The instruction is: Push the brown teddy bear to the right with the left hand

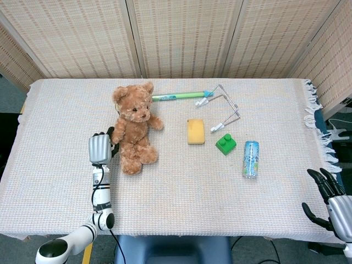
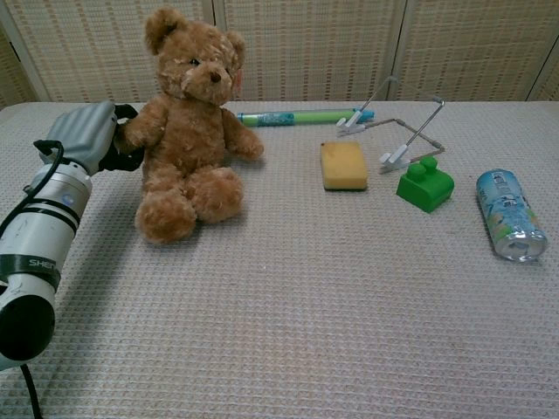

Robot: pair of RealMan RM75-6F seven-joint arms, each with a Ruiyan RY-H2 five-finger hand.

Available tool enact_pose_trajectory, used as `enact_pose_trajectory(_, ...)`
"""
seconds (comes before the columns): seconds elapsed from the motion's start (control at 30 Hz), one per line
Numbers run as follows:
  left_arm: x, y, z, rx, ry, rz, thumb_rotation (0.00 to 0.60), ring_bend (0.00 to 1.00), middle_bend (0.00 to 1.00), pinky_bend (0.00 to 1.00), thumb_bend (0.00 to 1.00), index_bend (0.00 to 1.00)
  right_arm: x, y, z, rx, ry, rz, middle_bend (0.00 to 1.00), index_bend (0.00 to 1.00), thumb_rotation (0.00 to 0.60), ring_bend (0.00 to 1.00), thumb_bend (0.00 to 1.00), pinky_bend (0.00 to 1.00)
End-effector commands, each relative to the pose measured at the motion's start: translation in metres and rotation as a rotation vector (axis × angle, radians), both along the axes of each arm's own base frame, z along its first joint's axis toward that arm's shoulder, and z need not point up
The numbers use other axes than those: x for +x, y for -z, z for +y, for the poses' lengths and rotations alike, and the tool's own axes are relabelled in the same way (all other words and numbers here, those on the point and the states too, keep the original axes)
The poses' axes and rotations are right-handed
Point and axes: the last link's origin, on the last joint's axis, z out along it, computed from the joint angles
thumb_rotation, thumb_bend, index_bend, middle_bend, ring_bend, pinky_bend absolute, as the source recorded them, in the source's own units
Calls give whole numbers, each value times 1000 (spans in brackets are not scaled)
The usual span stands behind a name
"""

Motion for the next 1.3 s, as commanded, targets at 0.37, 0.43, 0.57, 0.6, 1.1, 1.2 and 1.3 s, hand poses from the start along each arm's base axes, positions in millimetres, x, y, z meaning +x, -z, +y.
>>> enact_pose_trajectory(0.37, 6, -4, -2, 19, 56, 3, 600, 531, 668, 538, 519, 513, 0, 0, 0, 2, 0, 0, 89, 0, 600, 0, 271, 244)
enact_pose_trajectory(0.43, 3, 0, -2, -4, 41, 6, 600, 542, 683, 538, 519, 531, 1, 0, 1, 0, -3, -1, 89, 0, 600, 0, 271, 244)
enact_pose_trajectory(0.57, 0, 1, -3, -17, 29, 18, 600, 544, 683, 538, 517, 531, 0, 0, 0, -4, 1, -1, 89, 0, 600, 0, 271, 244)
enact_pose_trajectory(0.6, 0, 0, -3, -15, 29, 12, 600, 544, 675, 538, 517, 521, 0, 0, 0, -3, 1, -1, 89, 0, 600, 0, 272, 244)
enact_pose_trajectory(1.1, -10, -14, -2, -21, 26, -5, 600, 214, 185, 448, 479, 42, 1, 1, 0, 4, 1, 1, 89, 0, 600, 0, 271, 245)
enact_pose_trajectory(1.2, -18, -21, -4, -20, 24, -3, 600, 148, 98, 391, 476, 2, 0, 2, -1, 4, 5, 3, 89, 0, 600, 0, 271, 245)
enact_pose_trajectory(1.3, -24, -31, -10, -10, 44, -21, 600, 123, 67, 379, 475, 0, 0, 2, -2, 8, 7, 5, 89, 0, 600, 0, 271, 245)
